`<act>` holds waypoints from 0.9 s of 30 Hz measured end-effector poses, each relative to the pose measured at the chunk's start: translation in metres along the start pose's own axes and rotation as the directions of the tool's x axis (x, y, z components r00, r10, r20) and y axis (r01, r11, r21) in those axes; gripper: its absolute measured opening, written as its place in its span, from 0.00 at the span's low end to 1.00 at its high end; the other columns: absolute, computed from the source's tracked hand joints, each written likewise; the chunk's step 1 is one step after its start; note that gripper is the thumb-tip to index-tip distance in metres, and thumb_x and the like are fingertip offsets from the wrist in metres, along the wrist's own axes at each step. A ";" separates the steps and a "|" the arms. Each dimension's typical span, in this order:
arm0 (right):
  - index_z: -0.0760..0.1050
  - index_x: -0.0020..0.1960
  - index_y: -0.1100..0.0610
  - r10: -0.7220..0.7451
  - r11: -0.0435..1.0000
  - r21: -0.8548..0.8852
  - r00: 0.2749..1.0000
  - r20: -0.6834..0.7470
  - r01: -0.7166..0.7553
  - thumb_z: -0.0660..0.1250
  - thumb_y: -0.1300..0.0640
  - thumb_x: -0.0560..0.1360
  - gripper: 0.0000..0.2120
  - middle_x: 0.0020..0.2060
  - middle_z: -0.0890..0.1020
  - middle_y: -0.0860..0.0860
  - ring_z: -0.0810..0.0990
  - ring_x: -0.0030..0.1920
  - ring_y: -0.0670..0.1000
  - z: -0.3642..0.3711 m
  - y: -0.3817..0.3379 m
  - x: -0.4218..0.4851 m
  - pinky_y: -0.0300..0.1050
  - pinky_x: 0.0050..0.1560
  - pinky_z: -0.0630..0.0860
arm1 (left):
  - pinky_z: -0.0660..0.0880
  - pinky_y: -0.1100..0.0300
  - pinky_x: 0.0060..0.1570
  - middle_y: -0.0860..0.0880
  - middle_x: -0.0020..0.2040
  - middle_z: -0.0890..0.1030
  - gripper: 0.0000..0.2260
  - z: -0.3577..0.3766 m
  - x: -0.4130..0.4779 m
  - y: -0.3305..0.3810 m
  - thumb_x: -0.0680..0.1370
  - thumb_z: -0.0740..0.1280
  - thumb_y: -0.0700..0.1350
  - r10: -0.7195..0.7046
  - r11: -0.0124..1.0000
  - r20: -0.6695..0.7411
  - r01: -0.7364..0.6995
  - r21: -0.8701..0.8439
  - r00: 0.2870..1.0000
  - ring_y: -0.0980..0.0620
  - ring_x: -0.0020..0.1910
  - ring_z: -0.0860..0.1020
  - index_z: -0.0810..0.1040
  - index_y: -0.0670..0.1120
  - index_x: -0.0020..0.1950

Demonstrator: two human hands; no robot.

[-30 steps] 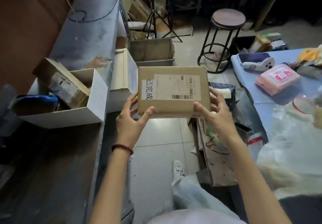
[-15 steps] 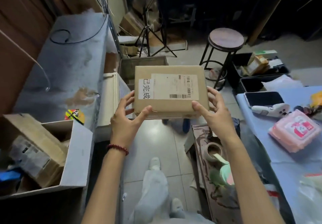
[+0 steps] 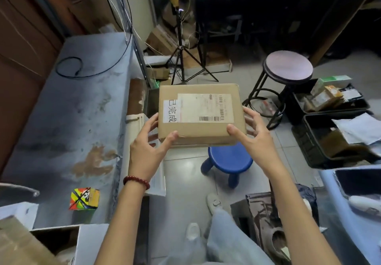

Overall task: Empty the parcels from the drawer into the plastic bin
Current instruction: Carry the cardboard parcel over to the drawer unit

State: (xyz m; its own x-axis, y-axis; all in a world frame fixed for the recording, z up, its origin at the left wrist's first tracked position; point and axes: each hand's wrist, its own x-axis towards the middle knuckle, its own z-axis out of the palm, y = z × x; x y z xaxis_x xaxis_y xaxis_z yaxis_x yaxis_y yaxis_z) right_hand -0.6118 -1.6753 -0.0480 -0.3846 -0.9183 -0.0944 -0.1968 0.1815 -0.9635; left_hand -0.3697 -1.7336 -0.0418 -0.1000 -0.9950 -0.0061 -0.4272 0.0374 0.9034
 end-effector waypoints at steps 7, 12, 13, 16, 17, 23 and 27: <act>0.64 0.72 0.44 -0.053 0.998 -0.004 0.980 0.193 0.055 0.72 0.50 0.73 0.30 0.64 0.74 0.44 0.75 0.60 0.45 0.022 -0.016 0.124 0.36 0.52 0.77 | 0.75 0.54 0.60 0.55 0.65 0.76 0.35 0.016 0.074 -0.002 0.67 0.69 0.62 -0.083 0.997 -0.187 0.083 -0.009 0.979 0.56 0.62 0.74 0.67 0.54 0.72; 0.63 0.71 0.43 -0.097 0.993 -0.019 0.919 0.383 0.113 0.71 0.50 0.74 0.29 0.59 0.74 0.41 0.75 0.56 0.40 0.057 -0.041 0.183 0.32 0.45 0.75 | 0.74 0.64 0.55 0.57 0.62 0.76 0.34 0.005 0.094 -0.002 0.66 0.70 0.60 -0.175 0.984 -0.374 0.151 -0.094 0.911 0.61 0.60 0.75 0.69 0.53 0.71; 0.64 0.71 0.42 -0.094 0.994 -0.017 0.902 0.422 0.111 0.71 0.50 0.74 0.29 0.60 0.74 0.41 0.76 0.56 0.41 0.067 -0.043 0.191 0.35 0.48 0.77 | 0.74 0.67 0.54 0.58 0.61 0.76 0.33 0.001 0.096 -0.004 0.67 0.71 0.59 -0.193 0.981 -0.406 0.163 -0.108 0.893 0.65 0.58 0.75 0.69 0.53 0.70; 0.64 0.70 0.40 -0.089 0.992 -0.027 0.842 0.532 0.122 0.72 0.48 0.73 0.29 0.60 0.75 0.40 0.76 0.59 0.44 0.102 -0.048 0.212 0.45 0.56 0.77 | 0.74 0.68 0.52 0.58 0.60 0.77 0.31 -0.017 0.099 -0.015 0.69 0.74 0.57 -0.253 0.967 -0.488 0.218 -0.129 0.836 0.68 0.55 0.75 0.70 0.55 0.69; 0.64 0.70 0.41 -0.089 0.991 -0.034 0.824 0.559 0.131 0.72 0.47 0.72 0.30 0.60 0.75 0.40 0.76 0.59 0.44 0.116 -0.051 0.217 0.45 0.57 0.77 | 0.76 0.62 0.54 0.57 0.61 0.77 0.31 -0.023 0.099 -0.021 0.68 0.75 0.59 -0.270 0.963 -0.514 0.229 -0.143 0.814 0.63 0.56 0.77 0.70 0.56 0.69; 0.66 0.70 0.42 -0.142 0.981 -0.004 0.724 0.676 0.196 0.72 0.46 0.72 0.29 0.63 0.75 0.44 0.77 0.56 0.42 0.193 -0.065 0.228 0.36 0.50 0.74 | 0.77 0.62 0.52 0.56 0.62 0.77 0.28 -0.066 0.095 -0.047 0.70 0.74 0.56 -0.298 0.952 -0.645 0.270 -0.145 0.703 0.57 0.55 0.79 0.71 0.57 0.68; 0.66 0.71 0.42 -0.147 0.969 -0.033 0.678 0.720 0.245 0.71 0.46 0.72 0.29 0.63 0.74 0.45 0.76 0.55 0.40 0.222 -0.069 0.232 0.30 0.47 0.70 | 0.77 0.68 0.48 0.59 0.58 0.77 0.25 -0.079 0.093 -0.055 0.72 0.73 0.50 -0.326 0.942 -0.678 0.289 -0.172 0.659 0.59 0.53 0.79 0.71 0.56 0.67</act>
State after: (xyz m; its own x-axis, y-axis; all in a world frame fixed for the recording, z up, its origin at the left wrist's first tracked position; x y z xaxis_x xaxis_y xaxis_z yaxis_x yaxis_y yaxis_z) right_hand -0.4871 -1.9791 -0.0590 0.4172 -0.9031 -0.1023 -0.3149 -0.0380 -0.9484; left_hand -0.2842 -1.8354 -0.0577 0.6825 -0.7309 -0.0079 -0.2770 -0.2686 0.9226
